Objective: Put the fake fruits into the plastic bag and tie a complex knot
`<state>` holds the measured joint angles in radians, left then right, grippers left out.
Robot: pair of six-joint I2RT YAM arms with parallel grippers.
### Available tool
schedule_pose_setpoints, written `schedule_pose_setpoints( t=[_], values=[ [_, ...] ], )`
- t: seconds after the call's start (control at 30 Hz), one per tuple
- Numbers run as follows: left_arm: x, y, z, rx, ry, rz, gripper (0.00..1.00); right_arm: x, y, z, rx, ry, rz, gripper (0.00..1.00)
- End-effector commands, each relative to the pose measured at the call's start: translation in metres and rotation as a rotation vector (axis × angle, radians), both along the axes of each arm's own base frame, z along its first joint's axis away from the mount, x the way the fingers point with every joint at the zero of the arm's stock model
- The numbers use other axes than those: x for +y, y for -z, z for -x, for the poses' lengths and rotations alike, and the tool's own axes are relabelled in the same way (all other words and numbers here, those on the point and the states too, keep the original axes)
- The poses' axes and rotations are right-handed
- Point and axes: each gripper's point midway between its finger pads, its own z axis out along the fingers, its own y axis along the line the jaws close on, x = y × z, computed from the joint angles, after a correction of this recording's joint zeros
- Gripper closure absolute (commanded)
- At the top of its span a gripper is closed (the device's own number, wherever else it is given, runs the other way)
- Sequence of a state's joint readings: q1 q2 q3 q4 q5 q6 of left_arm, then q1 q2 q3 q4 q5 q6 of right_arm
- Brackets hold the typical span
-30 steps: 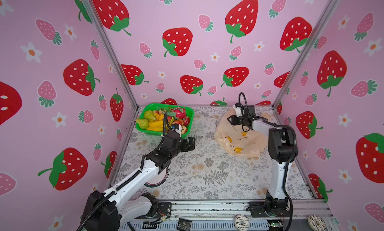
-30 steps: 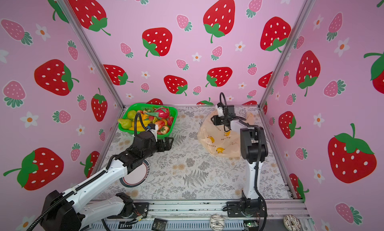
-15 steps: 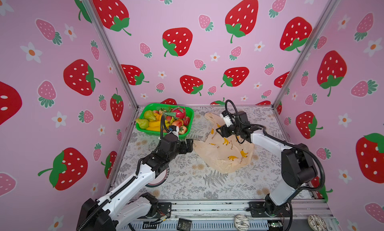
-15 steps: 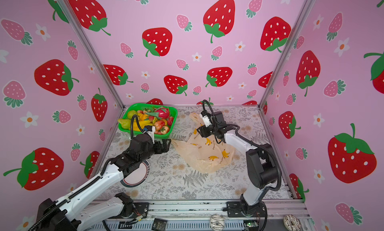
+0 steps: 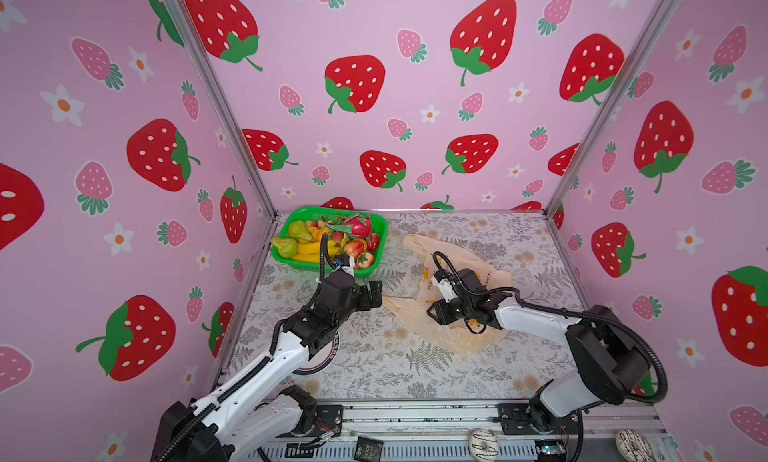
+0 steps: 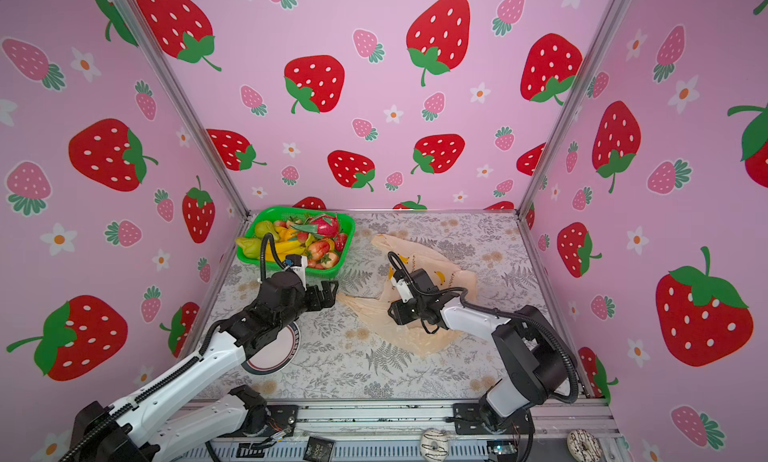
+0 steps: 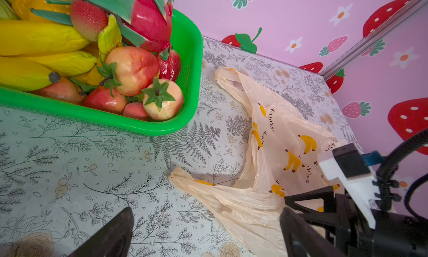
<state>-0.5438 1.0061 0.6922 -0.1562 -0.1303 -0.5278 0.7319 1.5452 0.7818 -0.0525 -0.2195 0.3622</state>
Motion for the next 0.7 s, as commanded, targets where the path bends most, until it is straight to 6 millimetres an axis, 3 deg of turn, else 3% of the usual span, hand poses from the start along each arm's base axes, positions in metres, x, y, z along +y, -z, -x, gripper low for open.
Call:
schedule_pose_setpoints(
  t=[0.0,0.07,0.13,0.2,0.3,0.4,0.53,0.67],
  values=[
    [-0.007,-0.003,0.002,0.015,0.027,0.016,0.0,-0.036,0.003,-0.01,-0.026,0.061,0.136,0.65],
    [-0.008,-0.001,0.005,0.025,0.033,0.014,0.0,-0.068,0.011,-0.014,-0.01,0.117,0.227,0.71],
    [-0.007,0.002,0.007,0.028,0.031,0.017,0.0,-0.099,0.008,-0.022,-0.025,0.199,0.306,0.72],
    [-0.007,0.003,0.008,0.027,0.026,0.022,0.0,-0.11,-0.008,-0.033,-0.079,0.258,0.315,0.7],
    [-0.007,0.003,0.007,0.023,0.025,0.025,0.0,-0.091,-0.038,-0.045,-0.144,0.288,0.21,0.54],
    [-0.008,0.002,0.008,0.023,0.033,0.015,0.0,-0.075,-0.049,-0.061,-0.199,0.308,0.188,0.36],
    [-0.007,0.004,0.007,0.021,0.031,0.007,0.0,-0.071,-0.056,-0.097,-0.273,0.374,0.249,0.28],
    [-0.007,0.005,0.007,0.025,0.035,-0.004,0.0,-0.072,-0.041,-0.129,-0.303,0.421,0.346,0.27]
  ],
)
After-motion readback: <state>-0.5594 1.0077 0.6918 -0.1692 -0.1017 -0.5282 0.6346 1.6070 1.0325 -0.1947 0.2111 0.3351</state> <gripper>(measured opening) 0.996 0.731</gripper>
